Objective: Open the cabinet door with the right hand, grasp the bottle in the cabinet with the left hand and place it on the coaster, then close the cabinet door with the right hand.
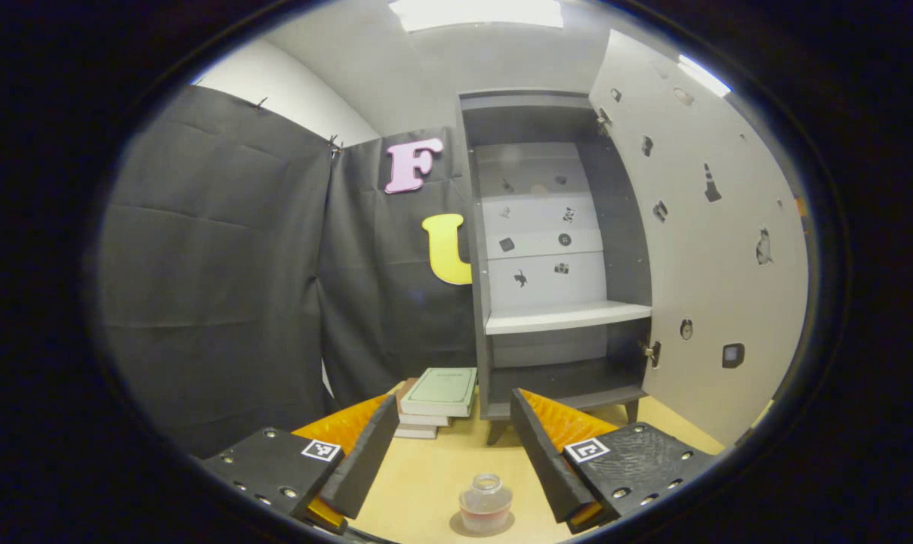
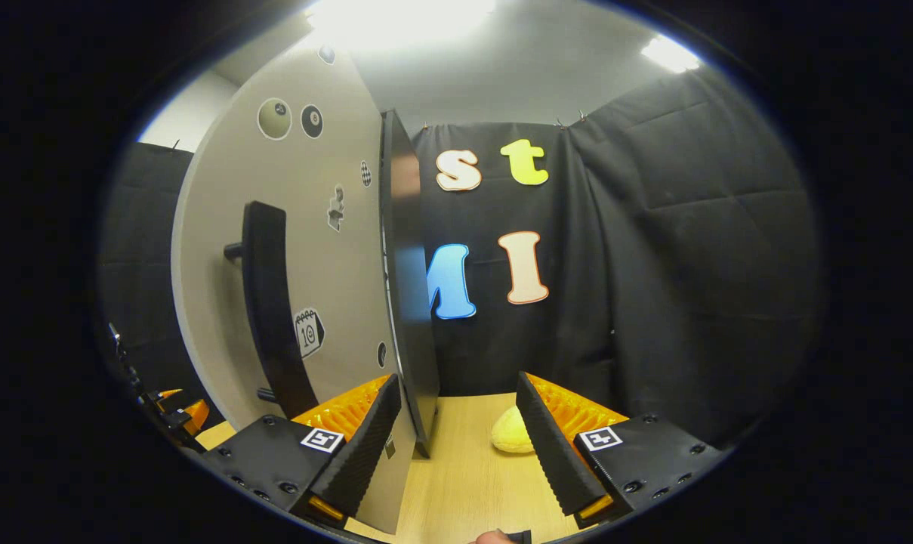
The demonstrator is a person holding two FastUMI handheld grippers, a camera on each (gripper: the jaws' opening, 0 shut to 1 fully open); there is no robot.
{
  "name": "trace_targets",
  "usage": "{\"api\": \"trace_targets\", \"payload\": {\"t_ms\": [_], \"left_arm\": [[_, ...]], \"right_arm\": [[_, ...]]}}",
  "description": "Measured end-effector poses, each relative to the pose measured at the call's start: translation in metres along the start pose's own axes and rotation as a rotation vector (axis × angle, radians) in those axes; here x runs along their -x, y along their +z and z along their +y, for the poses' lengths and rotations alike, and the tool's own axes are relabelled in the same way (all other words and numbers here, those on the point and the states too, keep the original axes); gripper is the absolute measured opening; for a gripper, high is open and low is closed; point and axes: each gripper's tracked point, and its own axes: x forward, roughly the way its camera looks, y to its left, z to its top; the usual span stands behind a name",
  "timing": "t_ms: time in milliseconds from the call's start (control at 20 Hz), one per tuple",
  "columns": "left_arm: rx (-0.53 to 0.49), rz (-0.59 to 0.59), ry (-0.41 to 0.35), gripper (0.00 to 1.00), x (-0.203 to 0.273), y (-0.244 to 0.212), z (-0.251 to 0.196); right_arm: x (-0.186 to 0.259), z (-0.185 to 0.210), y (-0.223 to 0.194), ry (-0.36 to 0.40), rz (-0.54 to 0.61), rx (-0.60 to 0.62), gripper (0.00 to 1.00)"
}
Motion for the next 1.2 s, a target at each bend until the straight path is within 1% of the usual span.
{"api": "trace_targets", "payload": {"t_ms": [100,150,200,250,300,350,400,450,500,550,650,700,750,800,850,900,950,1000,1050,1100,1200], "left_arm": [[0.016,-0.001,-0.002,0.89,-0.005,0.006,0.012],[0.027,-0.003,-0.003,0.89,-0.006,0.008,0.018],[0.034,-0.007,-0.007,0.89,-0.008,0.012,0.025],[0.036,-0.009,-0.007,0.89,-0.008,0.013,0.034],[0.034,-0.014,-0.002,0.89,-0.010,0.016,0.042],[0.030,-0.021,0.001,0.92,-0.012,0.018,0.050],[0.026,-0.026,0.004,0.92,-0.013,0.019,0.057],[0.022,-0.029,0.008,0.89,-0.015,0.019,0.065],[0.022,-0.031,0.009,0.92,-0.018,0.019,0.071],[0.024,-0.035,0.007,0.92,-0.020,0.019,0.075],[0.032,-0.039,0.003,0.92,-0.024,0.019,0.083],[0.039,-0.041,-0.001,0.89,-0.026,0.019,0.086],[0.047,-0.041,-0.007,0.89,-0.027,0.018,0.089],[0.053,-0.039,-0.014,0.89,-0.029,0.016,0.090],[0.055,-0.039,-0.019,0.89,-0.030,0.015,0.091],[0.054,-0.037,-0.023,0.92,-0.030,0.016,0.094],[0.051,-0.040,-0.027,0.92,-0.032,0.015,0.098],[0.047,-0.045,-0.032,0.89,-0.032,0.016,0.101],[0.042,-0.048,-0.035,0.91,-0.033,0.016,0.105],[0.038,-0.049,-0.036,0.89,-0.033,0.015,0.110],[0.038,-0.047,-0.032,0.89,-0.034,0.012,0.124]], "right_arm": [[0.004,0.009,0.003,-0.006,0.007,0.004,0.97],[0.005,0.015,0.004,-0.003,0.010,0.007,0.92],[0.007,0.013,0.004,-0.026,0.010,0.026,0.93],[0.008,0.014,0.006,-0.044,0.005,0.042,0.91],[0.008,0.015,0.006,-0.062,0.006,0.051,0.91],[0.009,0.015,0.007,-0.081,0.000,0.054,0.95],[0.009,0.016,0.007,-0.097,-0.004,0.056,0.95],[0.010,0.018,0.007,-0.109,-0.007,0.053,0.95],[0.010,0.020,0.006,-0.114,-0.006,0.048,0.95],[0.009,0.023,0.005,-0.116,-0.003,0.042,0.95],[0.009,0.032,0.004,-0.113,0.000,0.041,0.95],[0.009,0.038,0.004,-0.109,-0.002,0.045,0.95],[0.010,0.045,0.004,-0.101,-0.002,0.050,0.95],[0.012,0.055,0.003,-0.089,-0.002,0.054,0.91],[0.012,0.065,0.003,-0.077,-0.001,0.056,0.95],[0.013,0.074,0.003,-0.065,-0.002,0.056,0.95],[0.014,0.083,0.002,-0.054,-0.003,0.056,0.91],[0.014,0.092,0.001,-0.045,-0.005,0.055,0.91],[0.014,0.101,0.002,-0.038,-0.009,0.055,0.95],[0.009,0.102,0.002,-0.030,-0.011,0.056,0.95],[0.005,0.114,0.000,-0.017,-0.013,0.056,0.95]]}}
